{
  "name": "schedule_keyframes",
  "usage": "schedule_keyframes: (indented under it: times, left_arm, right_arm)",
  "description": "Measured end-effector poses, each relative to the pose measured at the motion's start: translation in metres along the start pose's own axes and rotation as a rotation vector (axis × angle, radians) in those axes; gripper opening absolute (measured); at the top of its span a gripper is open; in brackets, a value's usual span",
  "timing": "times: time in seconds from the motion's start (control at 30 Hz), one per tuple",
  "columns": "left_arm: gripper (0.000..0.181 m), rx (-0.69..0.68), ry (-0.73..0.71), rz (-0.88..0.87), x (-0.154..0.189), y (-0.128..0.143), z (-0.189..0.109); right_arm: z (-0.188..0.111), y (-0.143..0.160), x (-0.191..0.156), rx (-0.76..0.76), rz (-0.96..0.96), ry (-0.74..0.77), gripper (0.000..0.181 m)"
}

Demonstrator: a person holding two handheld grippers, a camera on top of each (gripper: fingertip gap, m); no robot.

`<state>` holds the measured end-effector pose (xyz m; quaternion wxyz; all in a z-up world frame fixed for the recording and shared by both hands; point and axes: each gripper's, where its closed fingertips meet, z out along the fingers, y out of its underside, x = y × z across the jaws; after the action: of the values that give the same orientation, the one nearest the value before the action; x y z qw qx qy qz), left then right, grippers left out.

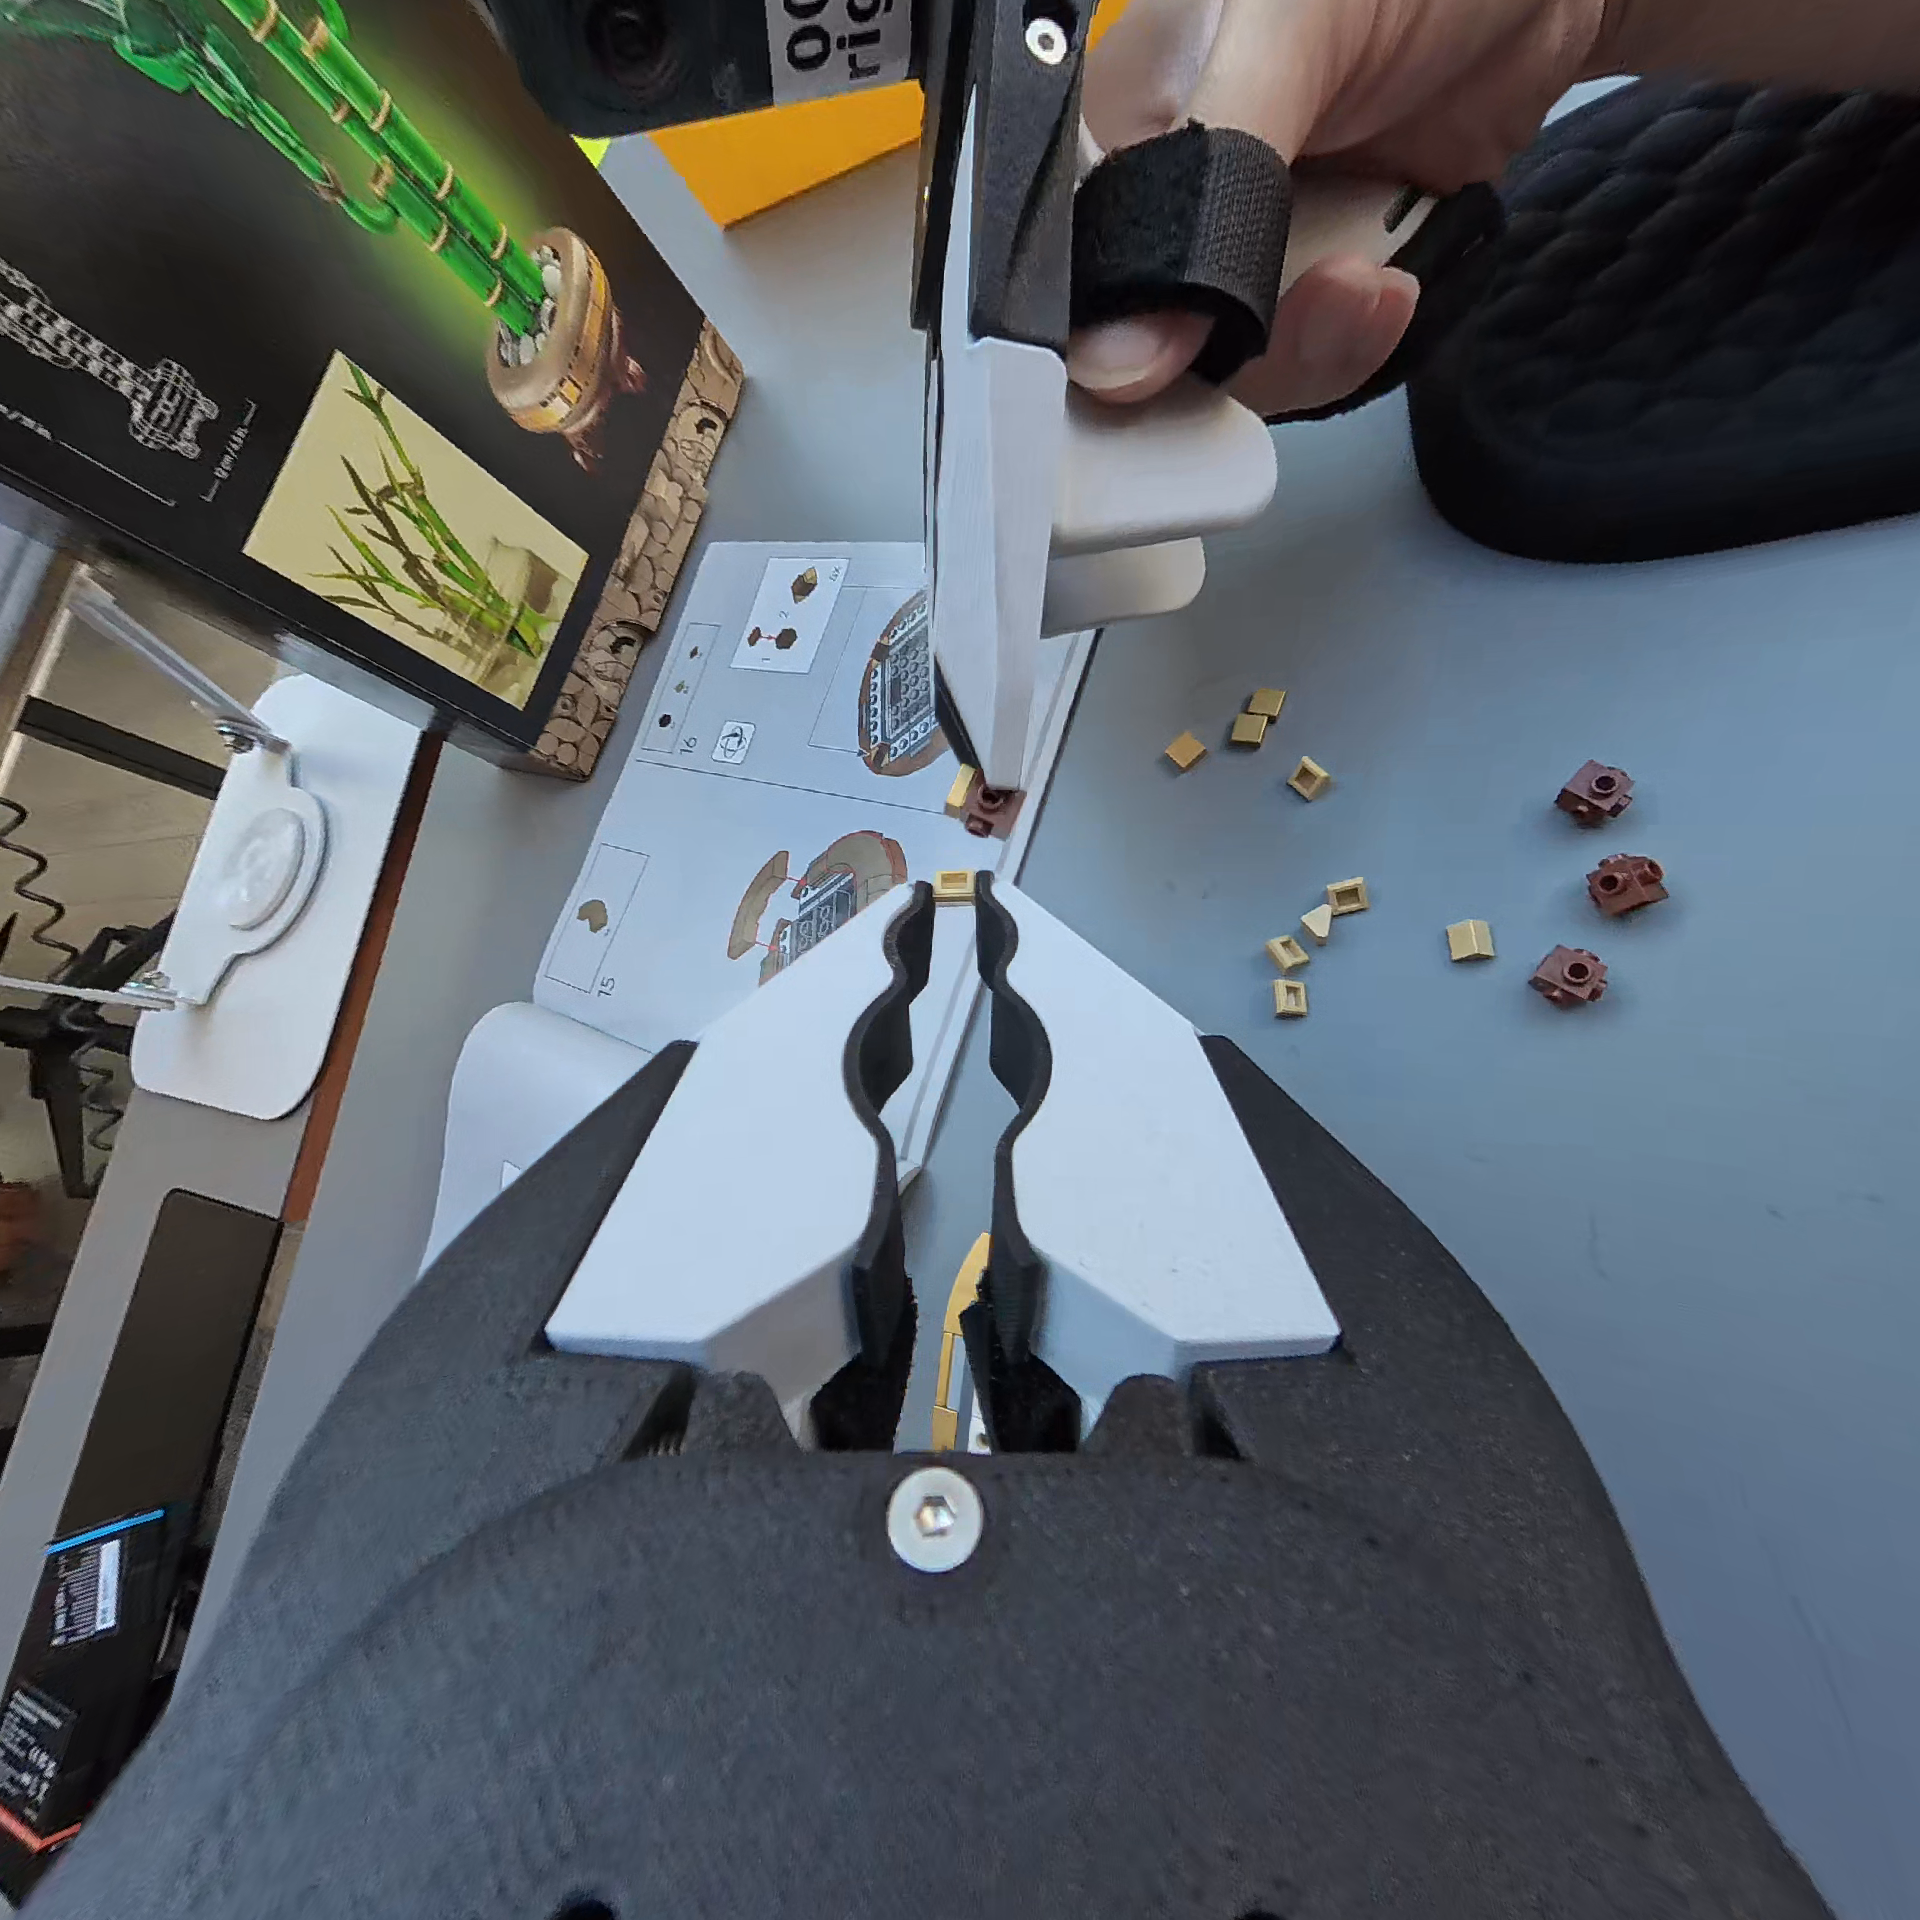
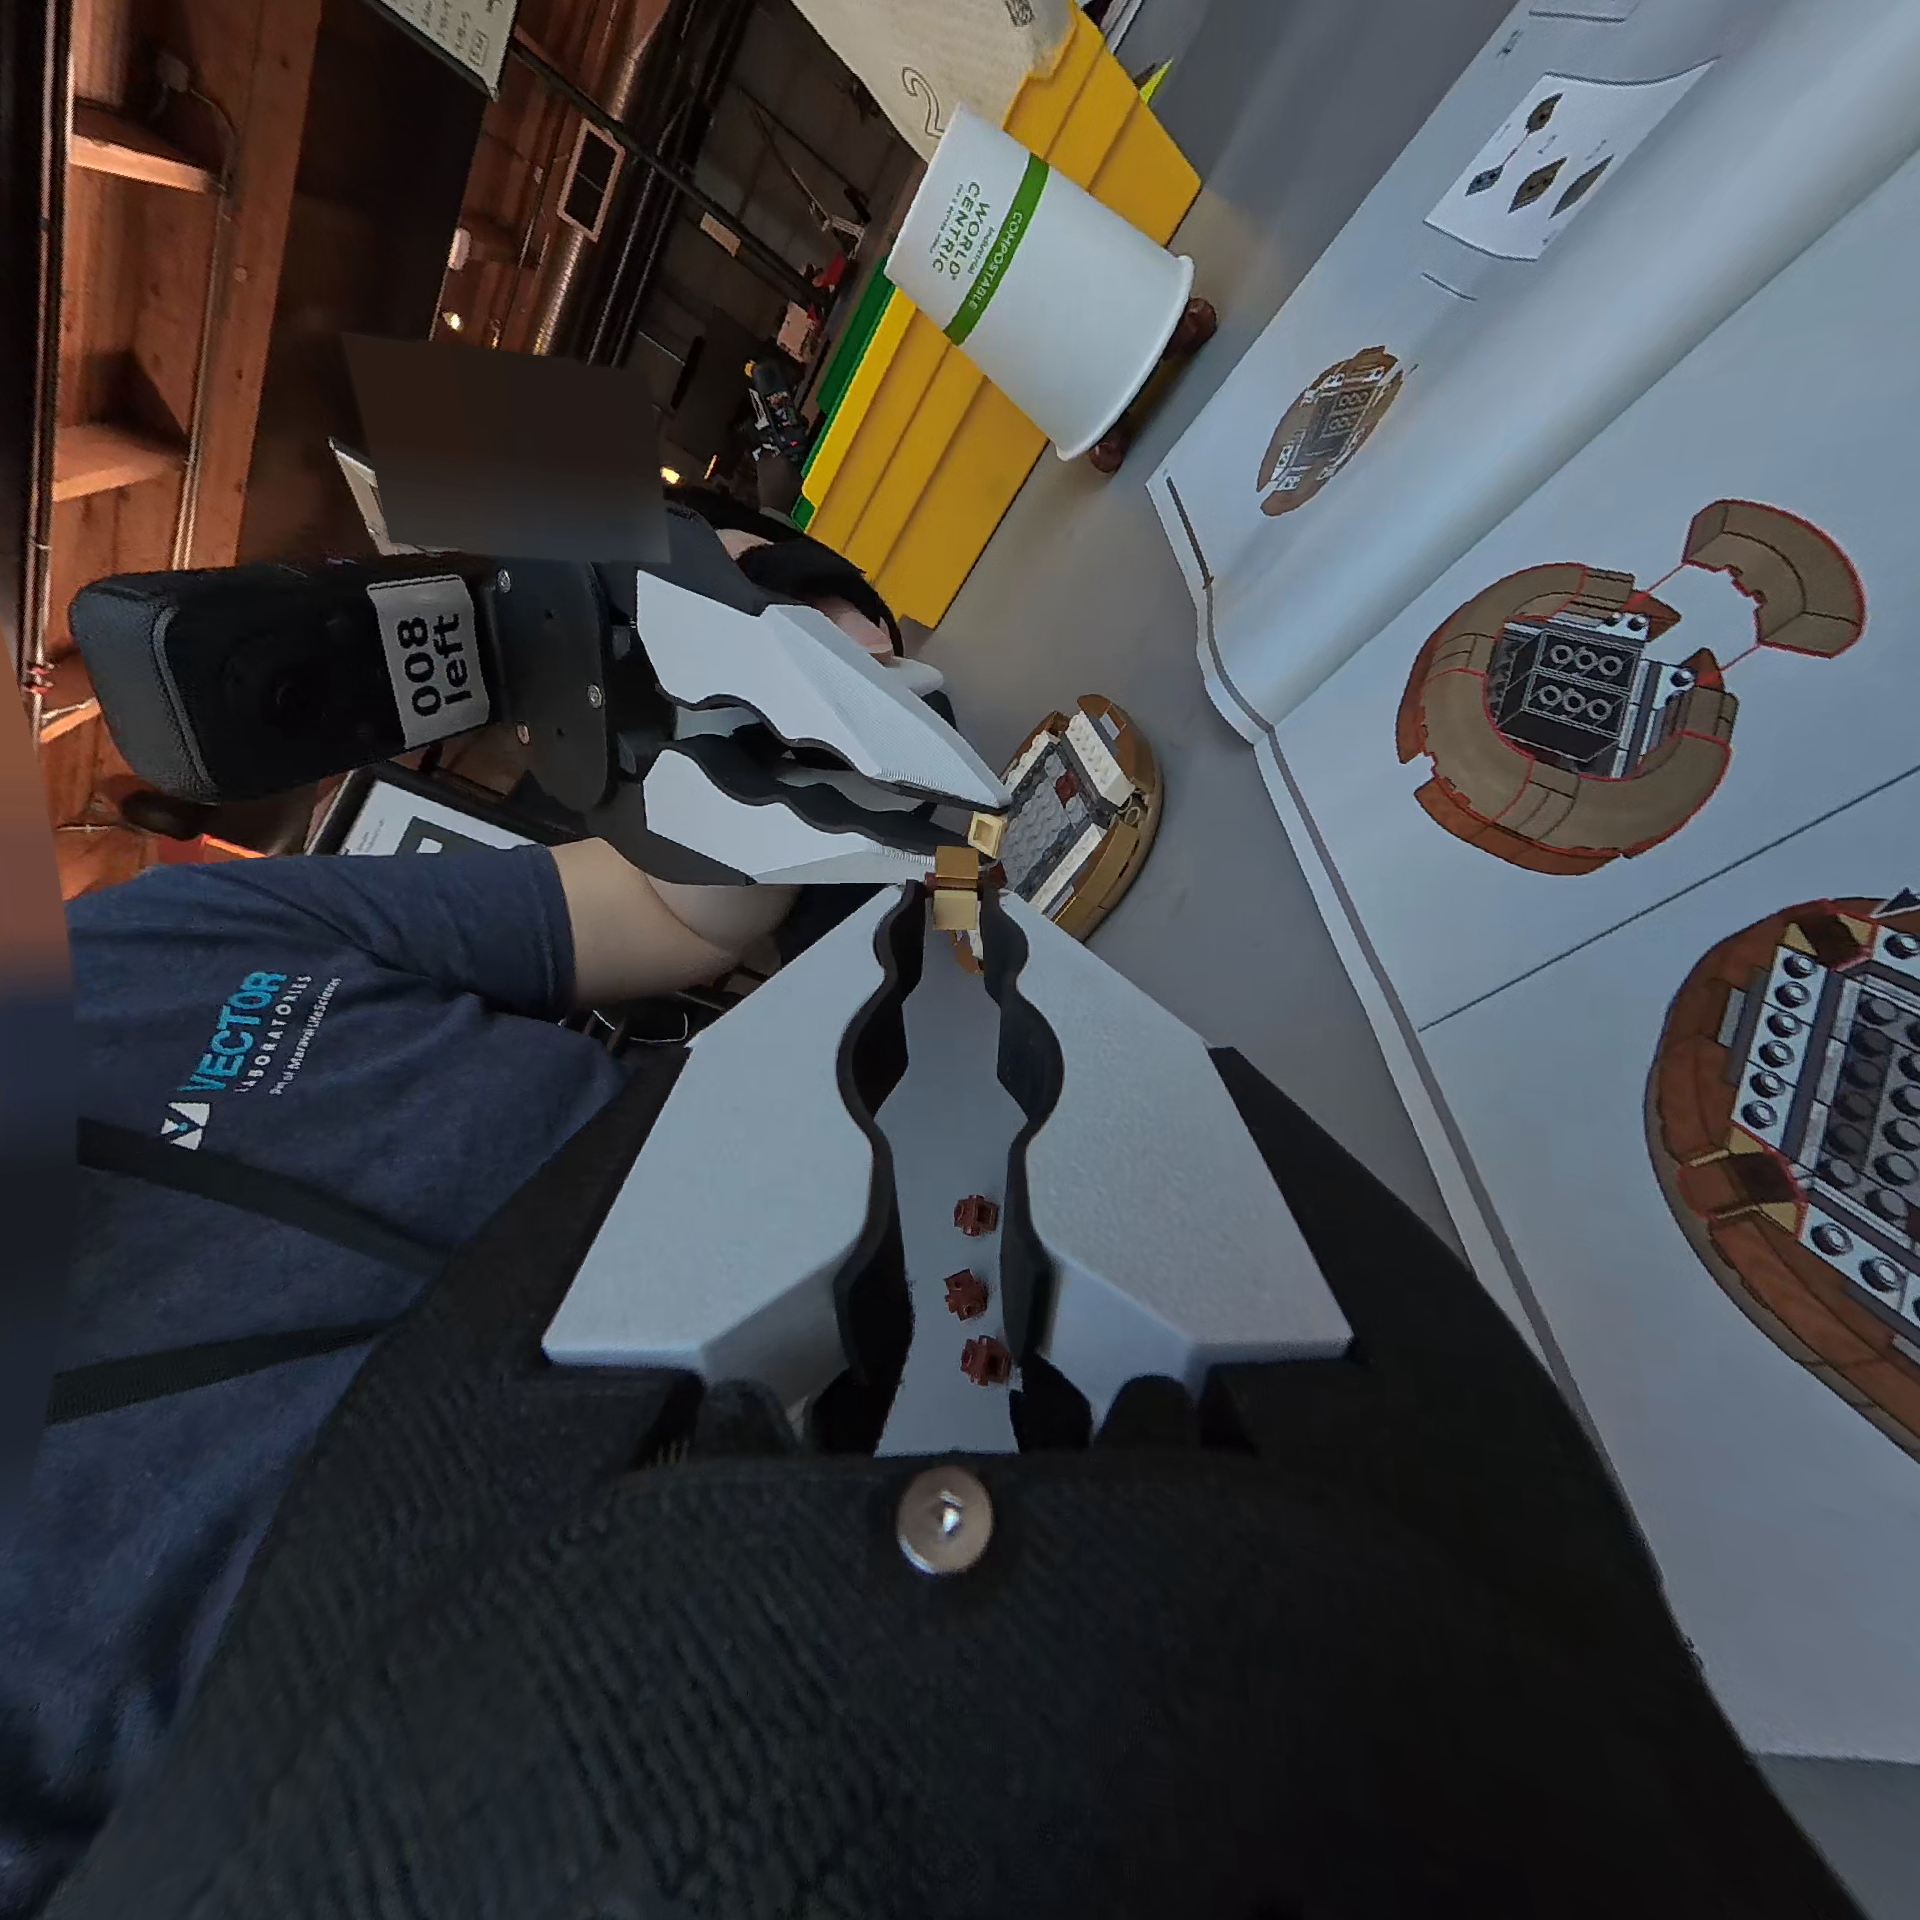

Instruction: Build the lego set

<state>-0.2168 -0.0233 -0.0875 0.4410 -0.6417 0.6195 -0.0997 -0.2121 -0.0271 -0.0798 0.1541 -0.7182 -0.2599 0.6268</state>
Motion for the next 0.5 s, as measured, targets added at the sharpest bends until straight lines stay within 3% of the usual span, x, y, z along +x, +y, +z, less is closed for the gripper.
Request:
schedule_keyframes:
  times: [0.5]
  left_arm:
    - [0.006, -0.073, 0.055, 0.157, 0.018, 0.008, 0.0]
  right_arm:
    - [0.013, 0.015, 0.006, -0.088, -0.003, 0.021, 0.01]
